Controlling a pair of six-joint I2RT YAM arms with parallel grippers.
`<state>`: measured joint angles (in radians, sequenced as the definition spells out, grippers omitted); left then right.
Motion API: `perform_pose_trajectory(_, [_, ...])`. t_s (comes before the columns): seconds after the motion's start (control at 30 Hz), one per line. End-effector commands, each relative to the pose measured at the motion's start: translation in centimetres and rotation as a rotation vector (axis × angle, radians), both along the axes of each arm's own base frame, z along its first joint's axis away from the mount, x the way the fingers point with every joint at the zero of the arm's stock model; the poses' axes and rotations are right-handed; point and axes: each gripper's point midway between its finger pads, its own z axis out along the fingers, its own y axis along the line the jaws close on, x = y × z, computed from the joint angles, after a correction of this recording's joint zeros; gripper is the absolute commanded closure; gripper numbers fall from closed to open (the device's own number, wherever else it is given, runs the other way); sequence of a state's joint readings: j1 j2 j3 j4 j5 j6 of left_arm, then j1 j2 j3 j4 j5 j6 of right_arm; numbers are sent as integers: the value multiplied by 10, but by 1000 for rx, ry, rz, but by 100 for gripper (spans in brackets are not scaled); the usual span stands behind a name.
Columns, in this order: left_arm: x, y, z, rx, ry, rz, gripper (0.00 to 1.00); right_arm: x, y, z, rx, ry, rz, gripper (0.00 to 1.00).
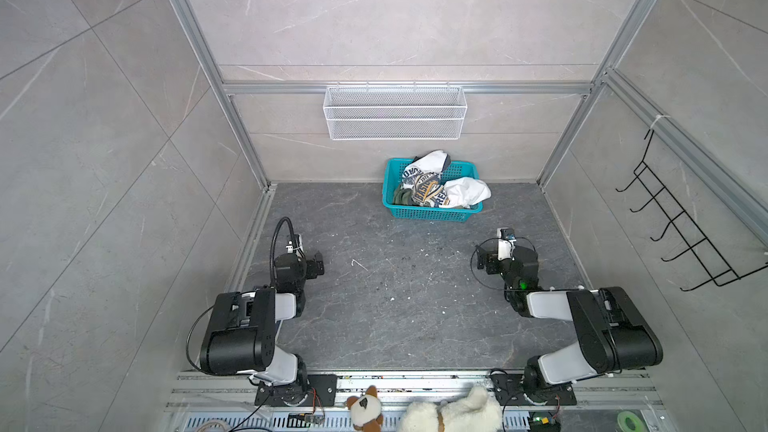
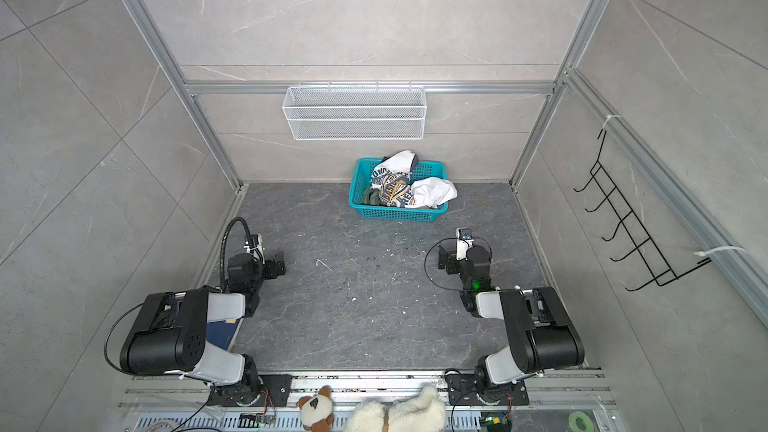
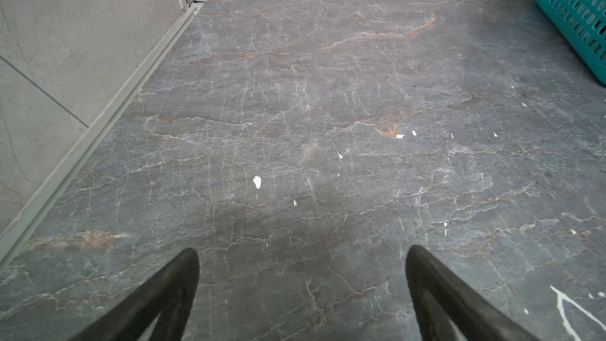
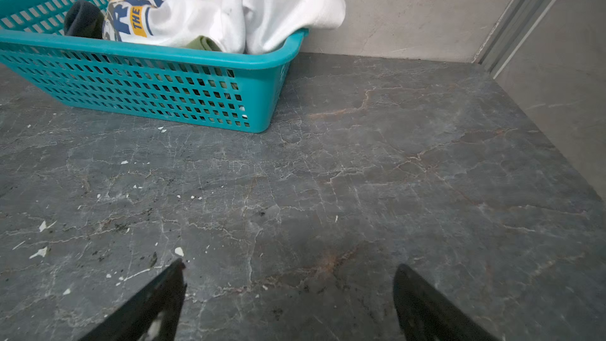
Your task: Fold and stack the tank tops
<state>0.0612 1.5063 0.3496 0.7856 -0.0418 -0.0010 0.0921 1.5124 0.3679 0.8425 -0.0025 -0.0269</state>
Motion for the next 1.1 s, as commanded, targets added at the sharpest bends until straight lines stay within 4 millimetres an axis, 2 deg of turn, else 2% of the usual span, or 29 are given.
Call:
perform_pose_trajectory(0.0, [11,-1,19,-11,-60,-10,0,2,-2,3,4,-12,-16,1])
perform_pose_trajectory(0.87, [8,-4,20,13,-72,-14,0,1,-2,3,4,-14,-15,1])
perform_pose_trajectory(0.97, [5,-8,28,34,-94,-22,0,0,0,5,4,-25,2,1])
perform_pose_trajectory(1.03, [1,-5,40,78,-105,28,0,-4,0,12,6,-55,5,1])
perform_pose_trajectory(1.07, [-2,-10,47,114,-106,32,0,-8,1,17,7,-72,8,1])
